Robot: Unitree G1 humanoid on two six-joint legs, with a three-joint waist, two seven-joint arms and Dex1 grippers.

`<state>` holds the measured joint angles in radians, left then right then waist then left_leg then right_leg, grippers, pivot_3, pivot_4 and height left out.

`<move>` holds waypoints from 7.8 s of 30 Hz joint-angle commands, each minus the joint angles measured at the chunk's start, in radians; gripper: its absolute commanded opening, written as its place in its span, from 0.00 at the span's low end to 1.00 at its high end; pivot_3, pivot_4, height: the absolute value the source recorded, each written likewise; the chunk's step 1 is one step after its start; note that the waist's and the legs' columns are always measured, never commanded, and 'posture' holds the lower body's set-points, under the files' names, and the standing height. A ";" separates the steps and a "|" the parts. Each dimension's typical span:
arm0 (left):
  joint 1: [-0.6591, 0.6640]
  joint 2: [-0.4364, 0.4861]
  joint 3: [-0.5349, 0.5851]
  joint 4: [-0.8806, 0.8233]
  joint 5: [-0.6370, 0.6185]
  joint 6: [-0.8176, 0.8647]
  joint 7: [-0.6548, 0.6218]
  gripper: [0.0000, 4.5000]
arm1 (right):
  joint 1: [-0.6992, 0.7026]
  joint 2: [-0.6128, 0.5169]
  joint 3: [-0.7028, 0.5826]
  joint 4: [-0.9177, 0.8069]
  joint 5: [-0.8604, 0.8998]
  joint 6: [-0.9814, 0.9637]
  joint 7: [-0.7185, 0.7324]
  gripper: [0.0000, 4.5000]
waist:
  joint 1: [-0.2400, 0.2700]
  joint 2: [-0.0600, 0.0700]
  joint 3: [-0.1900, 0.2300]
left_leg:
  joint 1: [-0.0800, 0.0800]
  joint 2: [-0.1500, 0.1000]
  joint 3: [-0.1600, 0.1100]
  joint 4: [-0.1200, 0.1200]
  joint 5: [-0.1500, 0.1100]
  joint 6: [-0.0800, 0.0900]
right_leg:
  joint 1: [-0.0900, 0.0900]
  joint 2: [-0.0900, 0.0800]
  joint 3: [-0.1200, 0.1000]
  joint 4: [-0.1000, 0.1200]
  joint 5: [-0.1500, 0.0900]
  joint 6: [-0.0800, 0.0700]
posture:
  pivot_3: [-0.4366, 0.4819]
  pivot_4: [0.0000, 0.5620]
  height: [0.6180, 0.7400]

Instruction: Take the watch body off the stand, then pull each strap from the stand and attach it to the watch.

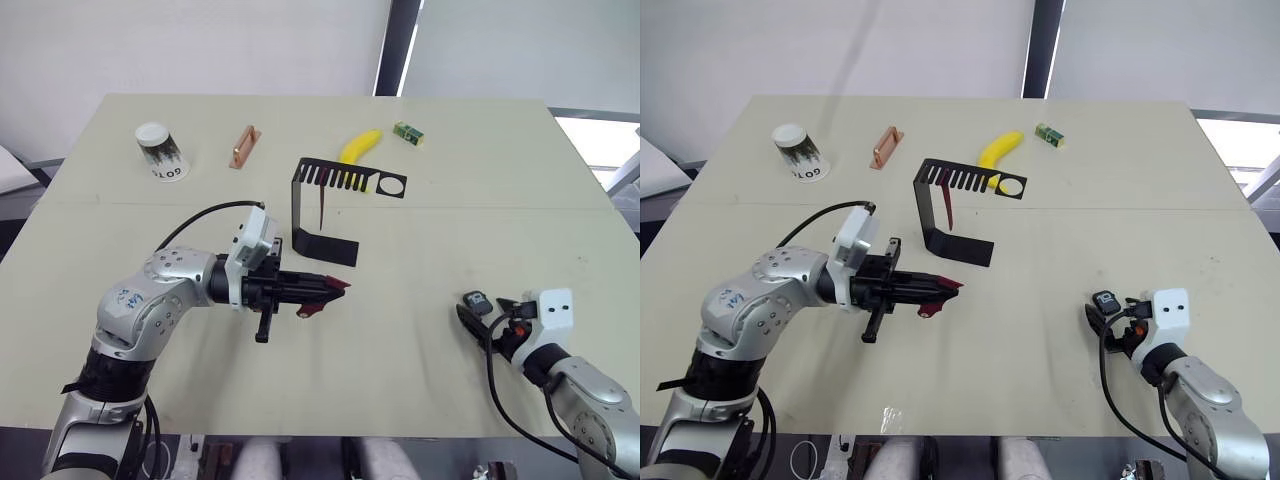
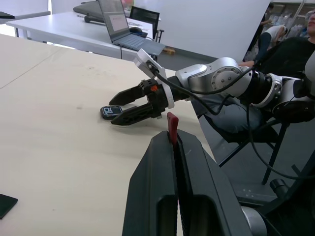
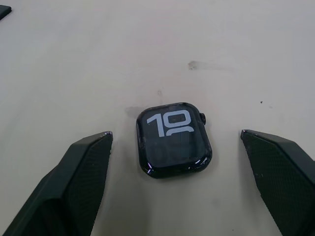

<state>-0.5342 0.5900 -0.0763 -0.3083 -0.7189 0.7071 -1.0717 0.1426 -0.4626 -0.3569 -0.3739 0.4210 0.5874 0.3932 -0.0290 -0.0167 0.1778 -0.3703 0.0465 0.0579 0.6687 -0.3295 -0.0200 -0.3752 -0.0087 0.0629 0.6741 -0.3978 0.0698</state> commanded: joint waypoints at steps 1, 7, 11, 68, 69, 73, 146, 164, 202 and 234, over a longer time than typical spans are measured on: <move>-0.015 -0.005 0.018 -0.019 -0.019 -0.006 0.002 0.00 | 0.013 0.002 0.005 -0.019 -0.009 0.000 -0.014 0.72 | 0.000 0.000 0.000 | 0.000 0.000 0.000 0.000 0.000 0.000 | 0.000 0.000 0.000 0.000 0.000 0.000 | 0.48 0.27 1.00; -0.020 -0.008 0.019 -0.026 -0.026 0.004 0.013 0.00 | 0.014 -0.007 0.016 -0.024 -0.024 0.000 -0.007 0.72 | 0.000 0.000 0.000 | 0.000 0.000 0.000 0.000 0.000 0.000 | 0.000 0.000 0.000 0.000 0.000 0.000 | 0.48 0.27 1.00; -0.022 -0.007 0.020 -0.029 -0.030 0.010 0.015 0.00 | 0.007 -0.006 0.018 -0.025 -0.028 0.004 -0.005 0.72 | -0.001 0.000 0.000 | 0.000 0.000 0.000 0.000 0.000 0.000 | 0.000 0.000 0.000 0.000 0.000 0.000 | 0.48 0.27 1.00; 0.032 0.106 -0.106 0.083 0.474 -0.457 -0.020 0.00 | -0.889 -0.076 0.292 0.224 0.502 1.001 0.218 0.34 | -0.005 0.000 0.000 | -0.006 0.001 -0.003 0.006 -0.002 0.003 | -0.004 -0.002 -0.003 0.006 0.000 0.000 | 0.48 0.27 1.00; 0.033 0.104 -0.104 0.083 0.482 -0.459 -0.014 0.00 | -0.897 -0.066 0.292 0.231 0.498 1.011 0.215 0.34 | -0.005 0.000 0.000 | -0.006 0.001 -0.003 0.006 -0.002 0.003 | -0.005 -0.002 -0.003 0.006 0.000 0.000 | 0.48 0.27 1.00; 0.024 0.093 -0.104 0.086 0.502 -0.460 0.005 0.00 | -0.922 -0.040 0.292 0.280 0.497 1.027 0.198 0.34 | -0.006 0.000 0.000 | -0.007 0.001 -0.003 0.006 -0.002 0.003 | -0.007 -0.002 -0.003 0.007 0.000 0.000 | 0.48 0.27 1.00; -0.030 -0.013 -0.149 0.134 0.581 -0.470 0.047 0.00 | -0.975 -0.023 0.285 0.365 0.618 1.027 0.065 0.34 | -0.030 0.001 0.000 | -0.021 0.001 -0.004 0.013 -0.002 0.003 | -0.021 -0.002 -0.004 0.017 0.000 0.000 | 0.48 0.27 1.00; -0.044 -0.032 -0.153 0.137 0.585 -0.470 0.044 0.00 | -0.974 -0.034 0.278 0.365 0.659 1.027 0.036 0.34 | -0.030 0.001 0.000 | -0.021 0.001 -0.004 0.013 -0.002 0.003 | -0.021 -0.002 -0.004 0.017 0.000 0.000 | 0.48 0.27 1.00; -0.077 -0.059 -0.161 0.170 0.620 -0.471 0.067 0.00 | -0.989 -0.059 0.293 0.383 0.776 1.027 -0.009 0.34 | -0.028 0.001 0.000 | -0.021 0.001 -0.004 0.013 -0.002 0.003 | -0.021 -0.002 -0.004 0.017 0.000 0.000 | 0.48 0.27 1.00; -0.071 -0.107 -0.196 0.124 0.666 -0.430 0.114 0.00 | -1.008 -0.035 0.298 0.399 0.799 1.027 -0.056 0.34 | -0.028 0.001 0.000 | -0.021 0.001 -0.004 0.013 -0.002 0.003 | -0.021 -0.002 -0.004 0.016 0.000 0.000 | 0.48 0.27 1.00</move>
<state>-0.5868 0.5030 -0.2556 -0.1407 -0.0476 0.2845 -0.9715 -0.8422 -0.5185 -0.0650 0.0443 1.1593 1.6095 0.3204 -0.0571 -0.0161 0.1780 -0.3914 0.0475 0.0542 0.6820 -0.3311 -0.0169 -0.3958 -0.0107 0.0590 0.6906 -0.3978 0.0698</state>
